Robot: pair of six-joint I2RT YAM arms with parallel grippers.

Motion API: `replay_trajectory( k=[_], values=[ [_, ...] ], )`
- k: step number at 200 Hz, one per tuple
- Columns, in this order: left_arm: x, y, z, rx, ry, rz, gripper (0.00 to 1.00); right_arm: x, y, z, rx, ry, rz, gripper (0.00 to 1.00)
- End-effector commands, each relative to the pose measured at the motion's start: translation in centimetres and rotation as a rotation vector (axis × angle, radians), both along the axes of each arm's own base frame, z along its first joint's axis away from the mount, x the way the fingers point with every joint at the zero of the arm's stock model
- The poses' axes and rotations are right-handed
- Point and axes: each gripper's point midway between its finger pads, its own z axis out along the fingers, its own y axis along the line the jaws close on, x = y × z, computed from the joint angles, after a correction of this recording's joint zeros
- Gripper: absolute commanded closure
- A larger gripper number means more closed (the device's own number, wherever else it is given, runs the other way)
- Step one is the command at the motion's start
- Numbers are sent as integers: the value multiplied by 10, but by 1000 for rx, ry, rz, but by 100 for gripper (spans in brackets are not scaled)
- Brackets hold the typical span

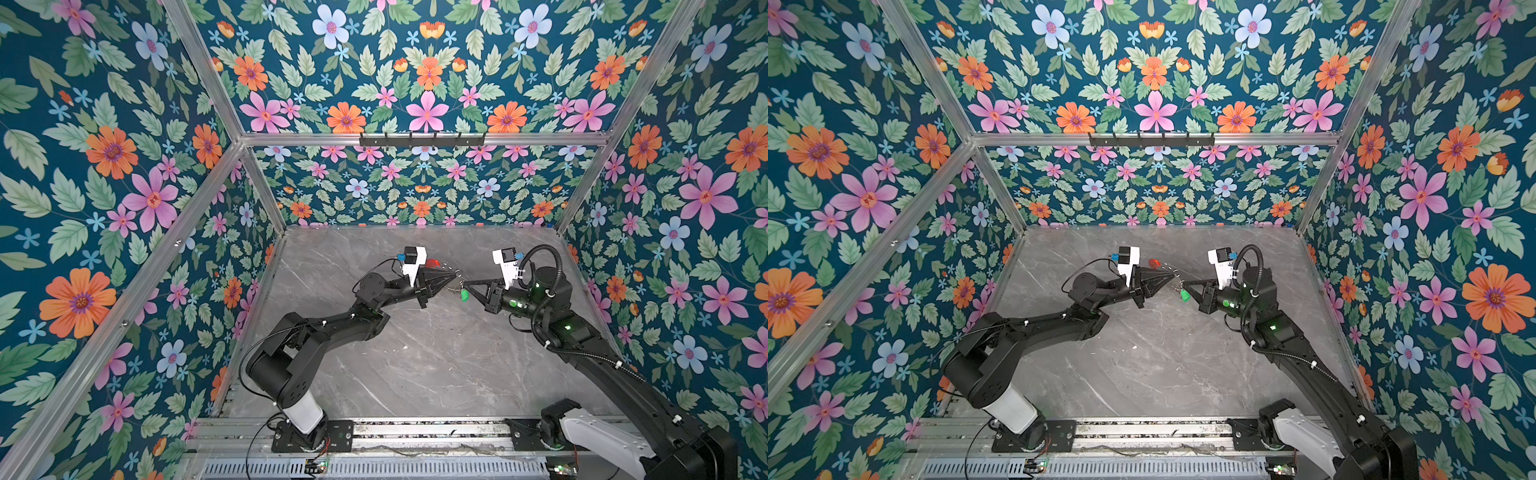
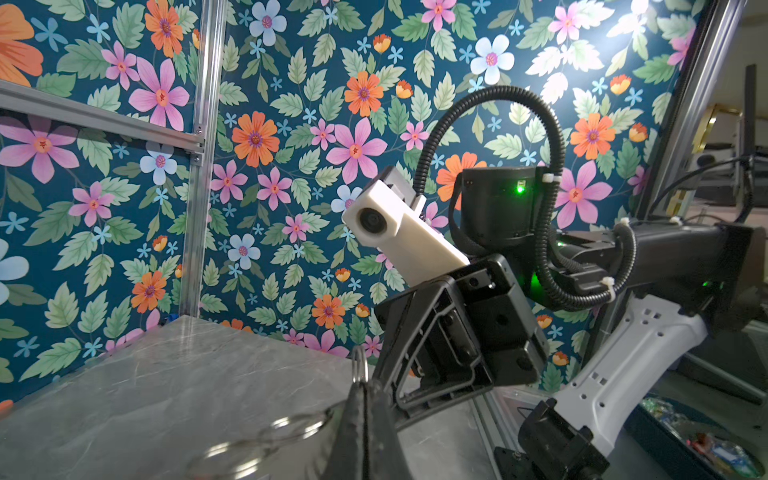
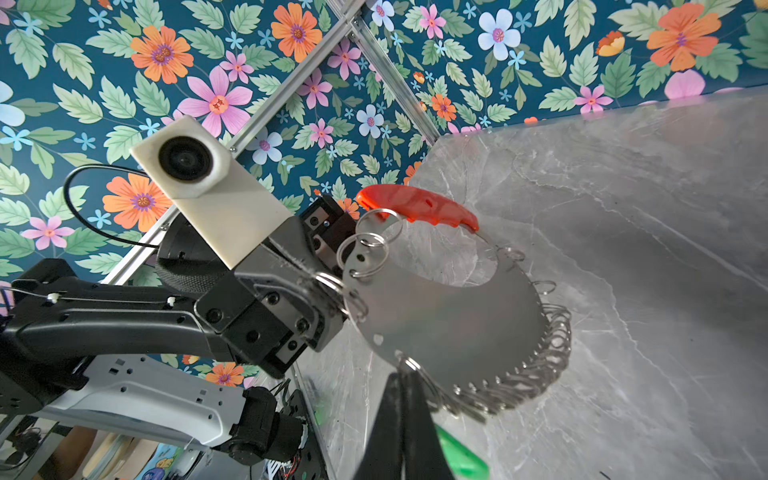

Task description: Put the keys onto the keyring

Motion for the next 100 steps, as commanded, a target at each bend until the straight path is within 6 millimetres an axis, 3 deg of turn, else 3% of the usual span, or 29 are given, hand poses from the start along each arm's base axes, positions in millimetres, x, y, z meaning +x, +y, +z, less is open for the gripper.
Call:
replay_trajectory(
  k=[1, 75, 100],
  values=[
    [-8, 7, 22, -87, -11, -50, 100, 3, -5, 7, -9, -34, -39, 100],
    [0, 8, 17, -90, 32, -62, 100, -7, -8, 30, 14, -87, -33, 100],
    [15, 11, -3, -3, 39, 22, 100, -9, -15, 23, -14, -82, -61, 100]
  ],
)
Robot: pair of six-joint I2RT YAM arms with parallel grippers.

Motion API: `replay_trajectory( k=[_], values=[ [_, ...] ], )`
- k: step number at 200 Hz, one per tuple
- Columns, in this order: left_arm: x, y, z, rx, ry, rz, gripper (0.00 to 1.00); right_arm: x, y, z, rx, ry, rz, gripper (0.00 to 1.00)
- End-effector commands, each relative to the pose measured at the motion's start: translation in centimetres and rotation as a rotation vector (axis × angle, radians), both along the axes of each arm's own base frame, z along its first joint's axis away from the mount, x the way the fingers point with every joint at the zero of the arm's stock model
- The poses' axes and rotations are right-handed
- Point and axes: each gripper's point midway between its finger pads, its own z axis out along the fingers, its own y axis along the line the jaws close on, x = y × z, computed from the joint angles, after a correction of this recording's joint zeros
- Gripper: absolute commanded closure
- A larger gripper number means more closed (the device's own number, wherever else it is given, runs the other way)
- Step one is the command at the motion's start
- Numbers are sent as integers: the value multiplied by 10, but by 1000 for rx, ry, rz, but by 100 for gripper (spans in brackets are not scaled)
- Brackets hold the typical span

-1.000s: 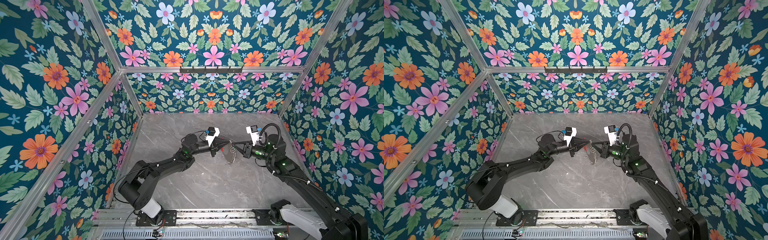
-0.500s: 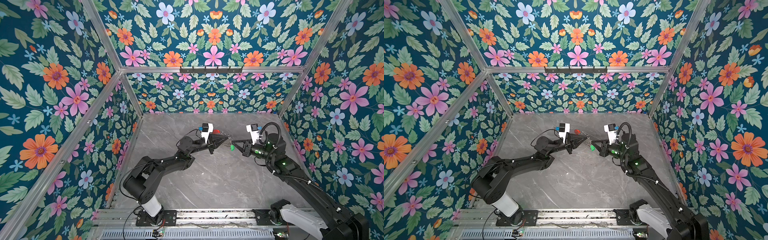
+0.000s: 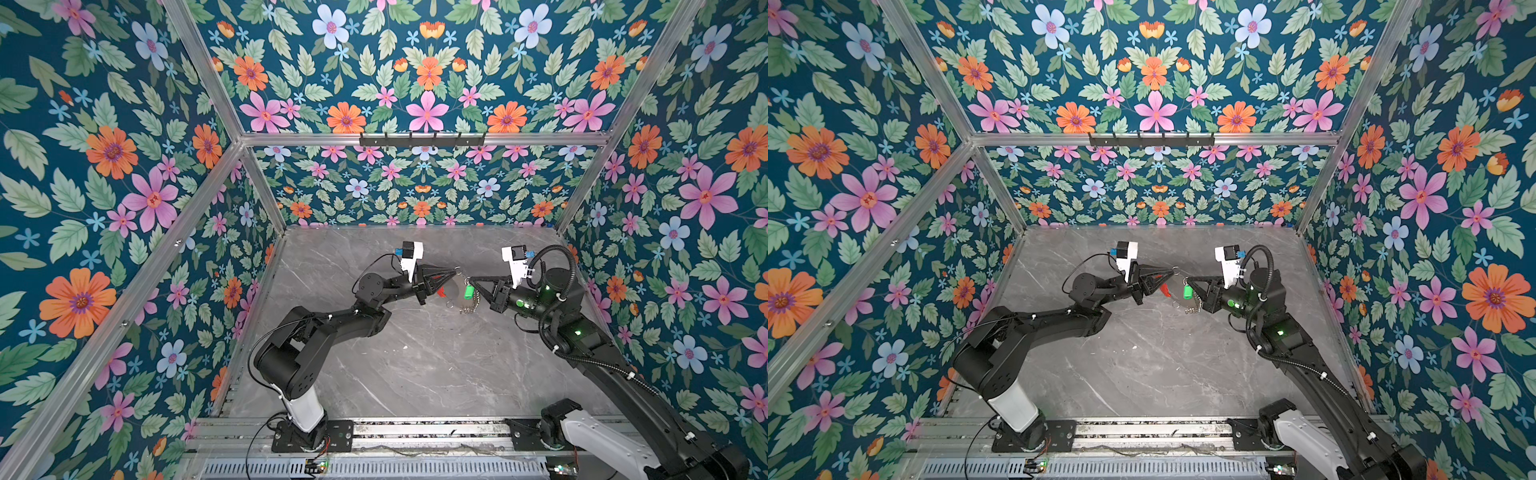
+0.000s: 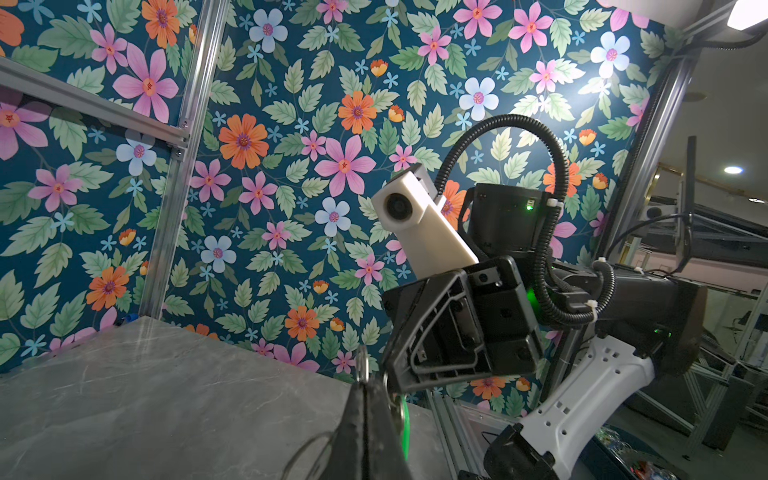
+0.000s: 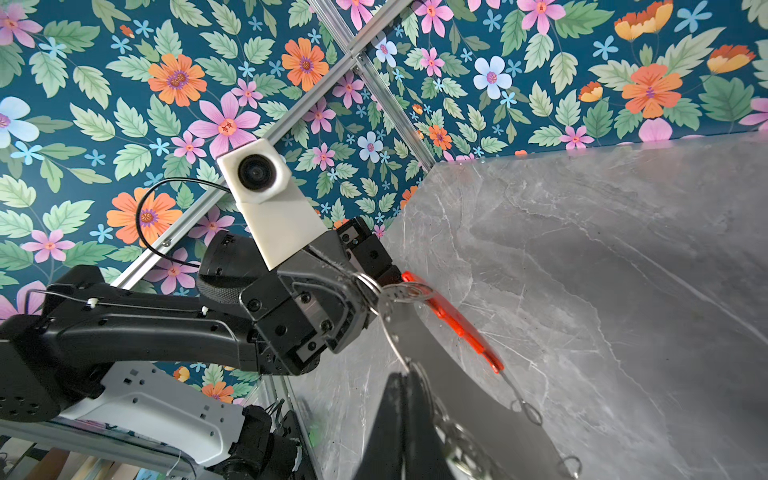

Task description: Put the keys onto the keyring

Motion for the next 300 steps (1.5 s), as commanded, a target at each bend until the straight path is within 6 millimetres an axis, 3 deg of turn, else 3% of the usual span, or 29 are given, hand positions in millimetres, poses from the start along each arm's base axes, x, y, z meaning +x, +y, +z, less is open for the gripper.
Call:
replay_trajectory(
  k=[1, 33, 57, 90, 119, 144, 180, 203, 234, 252, 267, 300],
  values=[
    [8, 6, -7, 48, -33, 67, 100, -2, -5, -1, -24, -19, -21, 100],
    [29, 7, -53, 283, -37, 207, 100, -10, -19, -23, -46, 16, -52, 100],
    [30, 9, -66, 350, -47, 222, 100, -1, -32, -66, -117, 113, -133, 100],
    [23, 9, -68, 356, -54, 195, 100, 23, -65, -160, -292, 345, -337, 100],
    [16, 8, -65, 344, -50, 158, 100, 36, -84, -218, -359, 525, -434, 100],
    [12, 9, -64, 340, -48, 144, 100, 53, -91, -248, -391, 641, -460, 100],
    [8, 9, -60, 318, -40, 126, 100, 79, -90, -267, -440, 709, -470, 100],
    [7, 9, -60, 316, -33, 120, 100, 88, -89, -269, -453, 733, -466, 100],
    [5, 10, -59, 315, -37, 116, 100, 89, -87, -243, -438, 694, -449, 74],
    [5, 9, -59, 315, -38, 112, 100, 85, -87, -218, -426, 644, -442, 65],
    [5, 8, -57, 307, -42, 106, 100, 81, -80, -191, -394, 583, -400, 64],
    [3, 8, -42, 219, -34, 80, 100, 62, -36, -105, -103, 327, -163, 72]
  ],
)
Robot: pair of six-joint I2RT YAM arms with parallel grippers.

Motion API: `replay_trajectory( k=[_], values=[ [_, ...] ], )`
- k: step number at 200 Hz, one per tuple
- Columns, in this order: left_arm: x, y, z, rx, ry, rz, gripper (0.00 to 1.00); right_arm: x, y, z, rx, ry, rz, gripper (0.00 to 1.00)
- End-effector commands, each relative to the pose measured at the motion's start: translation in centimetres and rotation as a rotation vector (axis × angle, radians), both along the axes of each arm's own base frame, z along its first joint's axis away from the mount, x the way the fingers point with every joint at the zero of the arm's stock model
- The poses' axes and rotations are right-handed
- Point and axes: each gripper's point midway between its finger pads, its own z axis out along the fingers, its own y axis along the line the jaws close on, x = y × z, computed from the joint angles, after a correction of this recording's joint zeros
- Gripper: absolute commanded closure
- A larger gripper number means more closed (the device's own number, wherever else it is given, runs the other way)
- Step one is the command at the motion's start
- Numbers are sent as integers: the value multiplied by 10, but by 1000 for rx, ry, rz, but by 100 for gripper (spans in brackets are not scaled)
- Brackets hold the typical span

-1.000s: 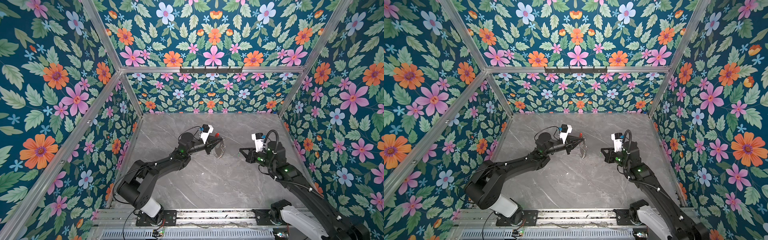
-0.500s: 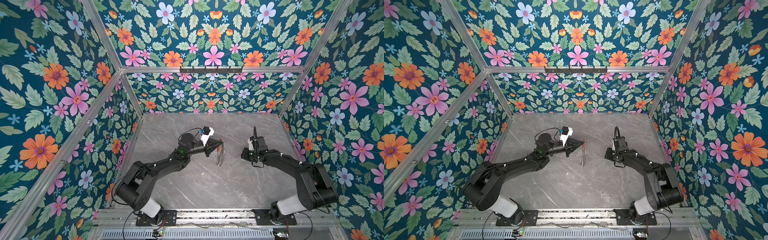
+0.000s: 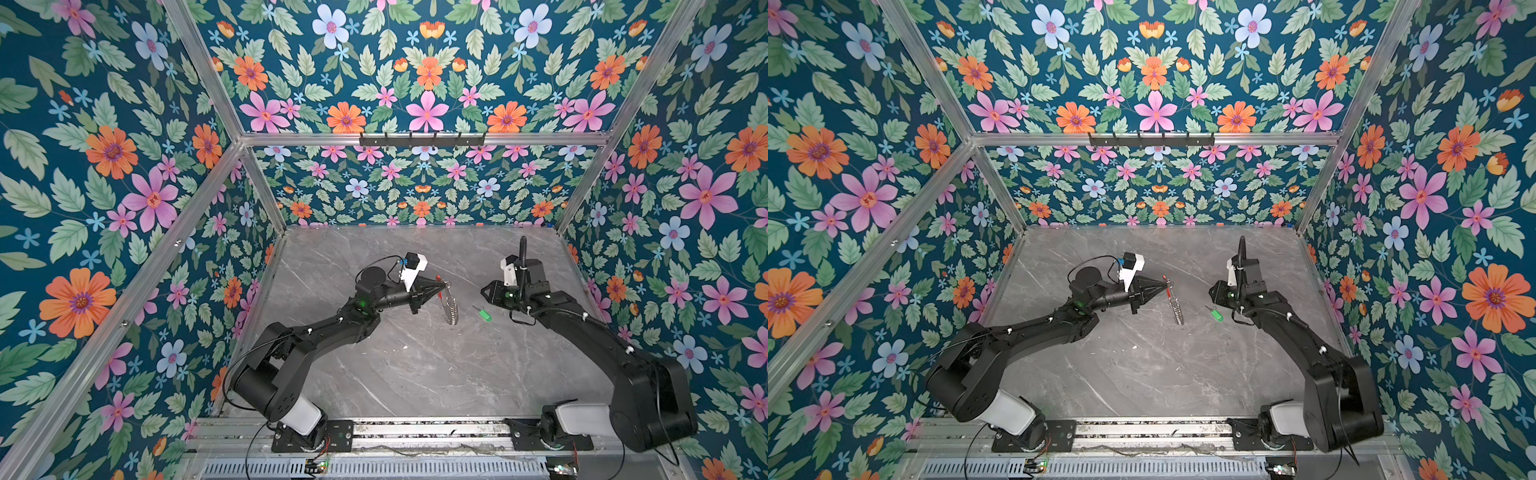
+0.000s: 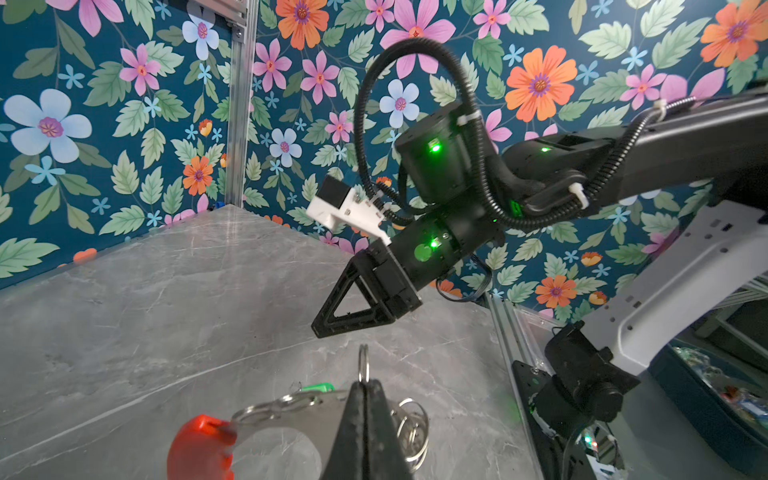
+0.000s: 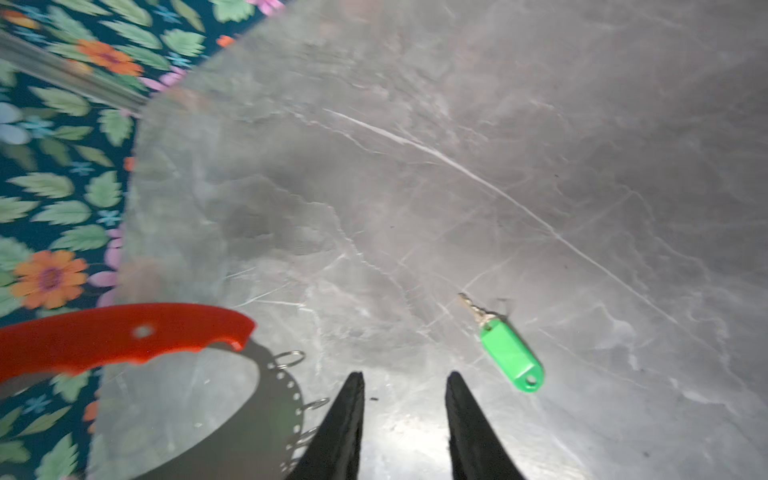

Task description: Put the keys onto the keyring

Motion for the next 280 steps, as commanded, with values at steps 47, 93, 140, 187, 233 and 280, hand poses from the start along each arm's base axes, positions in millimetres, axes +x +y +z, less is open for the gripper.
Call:
replay_trajectory(
  k=[47, 93, 140, 187, 233, 280],
  values=[
    [-7, 2, 61, -301, 4, -93, 100, -42, 65, 146, 454, -410, 398, 76],
    [-7, 5, 83, -442, 46, -146, 100, -50, 75, 170, 509, -464, 475, 76],
    [-4, 2, 86, -455, 63, -150, 100, -53, 86, 182, 516, -486, 514, 76],
    [-4, 1, 88, -460, 70, -157, 100, -53, 98, 186, 517, -489, 542, 76],
    [-4, -2, 88, -460, 83, -168, 100, -51, 103, 187, 511, -490, 547, 85],
    [-3, -3, 85, -455, 97, -172, 100, -51, 105, 189, 509, -501, 549, 95]
  ],
)
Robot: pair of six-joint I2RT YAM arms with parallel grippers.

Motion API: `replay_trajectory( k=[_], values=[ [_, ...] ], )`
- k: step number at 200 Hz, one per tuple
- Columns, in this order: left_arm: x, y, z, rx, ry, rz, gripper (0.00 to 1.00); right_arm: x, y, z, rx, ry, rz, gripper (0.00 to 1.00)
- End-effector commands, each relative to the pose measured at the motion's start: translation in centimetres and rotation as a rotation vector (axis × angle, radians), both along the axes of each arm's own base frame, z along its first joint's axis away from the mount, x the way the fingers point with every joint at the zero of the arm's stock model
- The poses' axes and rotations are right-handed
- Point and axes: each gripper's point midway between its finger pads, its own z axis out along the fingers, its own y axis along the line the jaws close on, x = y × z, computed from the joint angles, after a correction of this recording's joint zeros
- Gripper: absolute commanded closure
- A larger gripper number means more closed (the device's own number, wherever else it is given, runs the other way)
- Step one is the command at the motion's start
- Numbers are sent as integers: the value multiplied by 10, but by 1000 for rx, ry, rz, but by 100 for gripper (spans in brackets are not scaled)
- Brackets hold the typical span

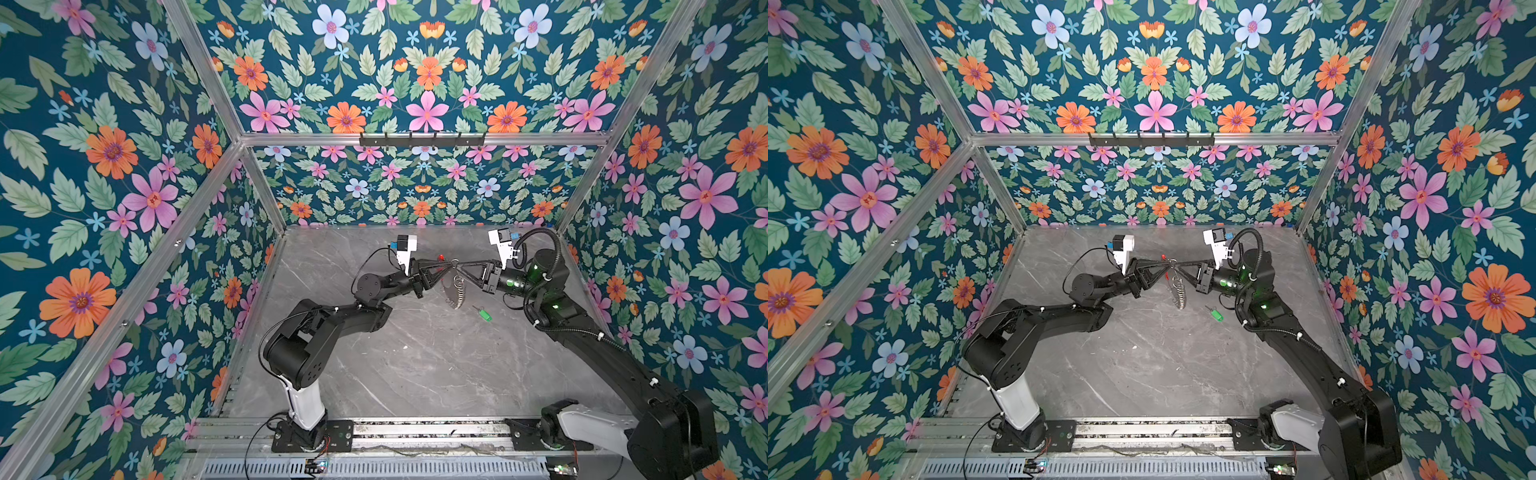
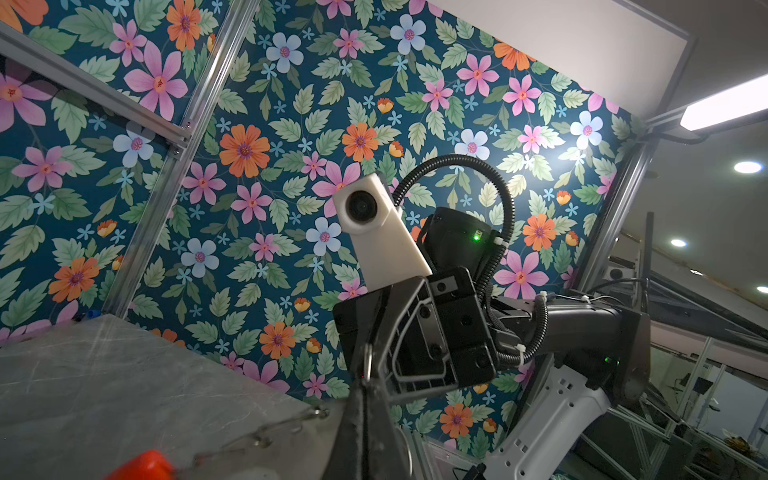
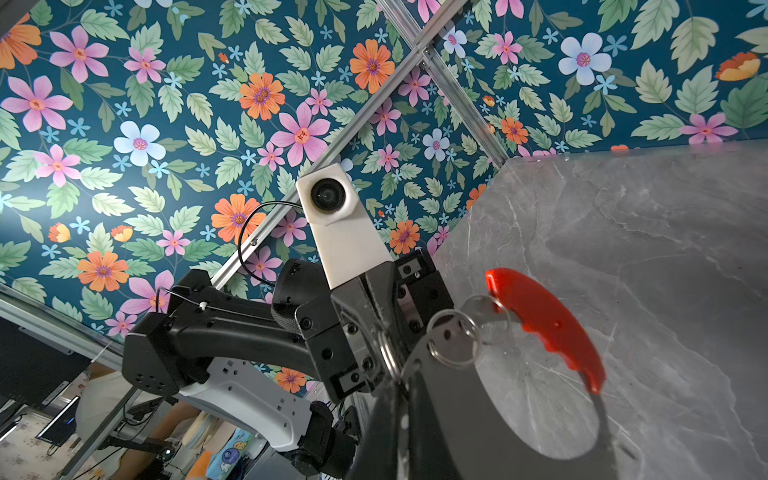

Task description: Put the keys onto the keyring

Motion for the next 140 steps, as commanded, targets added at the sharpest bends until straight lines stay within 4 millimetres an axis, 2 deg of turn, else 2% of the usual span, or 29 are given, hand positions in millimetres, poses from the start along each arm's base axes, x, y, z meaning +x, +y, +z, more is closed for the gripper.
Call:
replay_trajectory(
  k=[1, 20, 71, 85, 106, 140],
  values=[
    [-6, 2, 8, -29, -42, -10, 100, -3, 2, 12, 16, -52, 16, 95],
    [-5, 1, 5, -25, -35, -14, 100, -4, 3, 13, 14, -58, 17, 100],
    [-2, -2, -5, 12, -36, 3, 100, -4, -2, 7, -54, -69, -17, 100],
    [1, -4, -14, 64, -43, 29, 94, -3, -6, 0, -107, -72, -46, 100],
    [7, -4, -28, 172, -75, 103, 79, -3, -13, -14, -196, -67, -84, 100],
    [14, 1, -51, 400, -173, 220, 72, -2, -19, -39, -351, -65, -105, 100]
  ],
)
